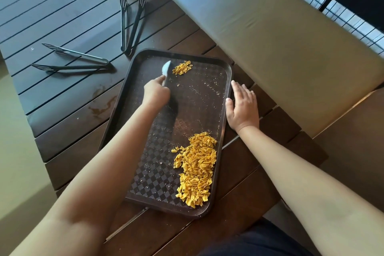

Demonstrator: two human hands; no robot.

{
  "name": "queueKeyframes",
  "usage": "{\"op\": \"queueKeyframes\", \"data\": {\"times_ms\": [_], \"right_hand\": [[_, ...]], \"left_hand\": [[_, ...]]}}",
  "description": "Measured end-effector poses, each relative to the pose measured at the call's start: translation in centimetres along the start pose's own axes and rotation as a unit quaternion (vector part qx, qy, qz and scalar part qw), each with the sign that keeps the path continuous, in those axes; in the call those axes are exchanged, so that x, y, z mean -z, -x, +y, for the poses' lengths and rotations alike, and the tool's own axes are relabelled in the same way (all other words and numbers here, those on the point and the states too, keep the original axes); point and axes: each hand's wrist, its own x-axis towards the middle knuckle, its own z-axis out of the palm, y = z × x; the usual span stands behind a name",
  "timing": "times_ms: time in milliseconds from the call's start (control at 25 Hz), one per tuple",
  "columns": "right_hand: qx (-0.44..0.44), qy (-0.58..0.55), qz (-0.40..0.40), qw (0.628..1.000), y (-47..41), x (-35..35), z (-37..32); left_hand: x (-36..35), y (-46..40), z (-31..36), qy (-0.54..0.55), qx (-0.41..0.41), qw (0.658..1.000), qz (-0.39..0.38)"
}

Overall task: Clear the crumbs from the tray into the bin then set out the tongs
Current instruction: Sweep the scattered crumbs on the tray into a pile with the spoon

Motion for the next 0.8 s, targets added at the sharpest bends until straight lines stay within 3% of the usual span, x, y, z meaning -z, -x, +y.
{"op": "queueKeyframes", "data": {"times_ms": [160,360,800], "right_hand": [[-0.002,0.003,-0.006,1.000,0.0,0.0,0.0],[-0.003,0.000,-0.004,1.000,0.0,0.0,0.0],[-0.002,0.006,-0.006,1.000,0.0,0.0,0.1]], "left_hand": [[-1.7,0.5,0.5,-0.012,-0.050,0.996,-0.066],[-0.6,-0.5,1.4,0.006,-0.016,1.000,0.026],[-2.6,1.2,2.4,-0.030,-0.059,0.994,-0.091]]}}
